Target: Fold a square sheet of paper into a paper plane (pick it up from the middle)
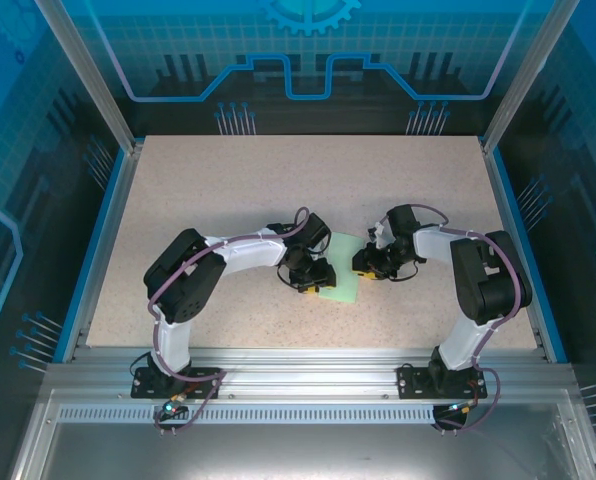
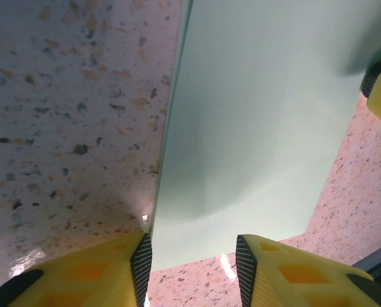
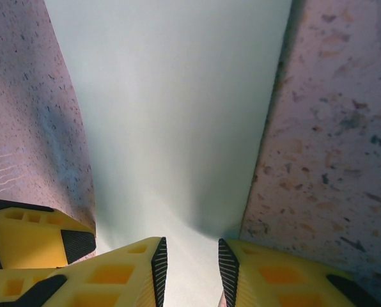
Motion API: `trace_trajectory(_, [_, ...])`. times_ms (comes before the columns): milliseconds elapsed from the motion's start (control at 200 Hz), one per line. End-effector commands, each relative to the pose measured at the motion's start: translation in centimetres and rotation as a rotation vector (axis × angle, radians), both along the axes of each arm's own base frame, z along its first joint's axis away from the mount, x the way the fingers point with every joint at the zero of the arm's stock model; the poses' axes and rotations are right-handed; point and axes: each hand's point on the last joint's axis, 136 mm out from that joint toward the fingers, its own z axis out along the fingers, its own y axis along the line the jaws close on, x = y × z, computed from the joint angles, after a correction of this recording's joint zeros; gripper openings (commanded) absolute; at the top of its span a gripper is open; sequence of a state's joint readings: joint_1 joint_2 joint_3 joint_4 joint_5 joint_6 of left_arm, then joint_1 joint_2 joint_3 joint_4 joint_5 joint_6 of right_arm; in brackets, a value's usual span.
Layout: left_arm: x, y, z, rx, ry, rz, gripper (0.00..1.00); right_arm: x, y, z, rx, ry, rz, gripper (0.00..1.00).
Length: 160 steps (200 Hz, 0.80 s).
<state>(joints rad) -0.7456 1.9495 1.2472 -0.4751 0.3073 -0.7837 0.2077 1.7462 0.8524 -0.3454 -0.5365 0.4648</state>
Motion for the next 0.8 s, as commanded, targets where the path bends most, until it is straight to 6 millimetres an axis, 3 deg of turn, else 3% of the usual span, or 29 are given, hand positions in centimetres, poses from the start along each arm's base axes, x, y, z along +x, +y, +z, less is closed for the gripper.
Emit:
trace_trajectory(0, [-0.9, 1.0, 0.0, 0.046, 0.007, -0.012, 0.44, -1.8, -1.5, -1.9, -0.058, 0.080, -0.012, 0.32])
trace_trajectory(465, [-1.2, -0.6, -0.5, -0.027, 0.039, -0.021, 0.43, -1.8, -1.4, -2.1, -0.058, 0.084, -0.011, 0.32])
trace_trajectory(795, [-0.9, -0.6, 0.0, -0.030, 0.022, -0.013, 0.43, -1.9, -1.5, -2.1, -0.059, 0.084, -0.011, 0.32])
